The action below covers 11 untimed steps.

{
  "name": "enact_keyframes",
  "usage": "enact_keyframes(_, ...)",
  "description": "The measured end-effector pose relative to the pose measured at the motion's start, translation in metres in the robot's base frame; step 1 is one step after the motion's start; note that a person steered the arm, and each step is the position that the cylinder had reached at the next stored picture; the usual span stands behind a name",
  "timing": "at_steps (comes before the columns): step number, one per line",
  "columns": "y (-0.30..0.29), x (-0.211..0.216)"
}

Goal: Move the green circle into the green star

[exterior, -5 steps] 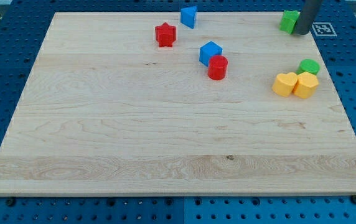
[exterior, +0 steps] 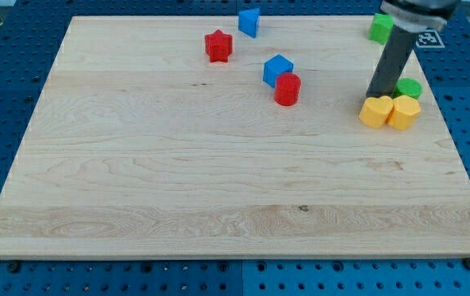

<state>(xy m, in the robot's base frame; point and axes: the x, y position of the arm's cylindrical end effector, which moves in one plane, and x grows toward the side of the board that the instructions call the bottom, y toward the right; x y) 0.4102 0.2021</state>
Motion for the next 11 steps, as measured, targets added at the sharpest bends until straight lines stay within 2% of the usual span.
enact_keyframes(2, 0.004, 0.055)
enact_keyframes(3, -0.001, 0.057)
enact_keyframes(5, 0.06, 0.053)
enact_keyframes(6, 0.059, 0.026)
enact_keyframes(9, 0.009, -0.076)
enact_keyframes(10, 0.028, -0.073)
enact_keyframes(11, 0.048, -0.05)
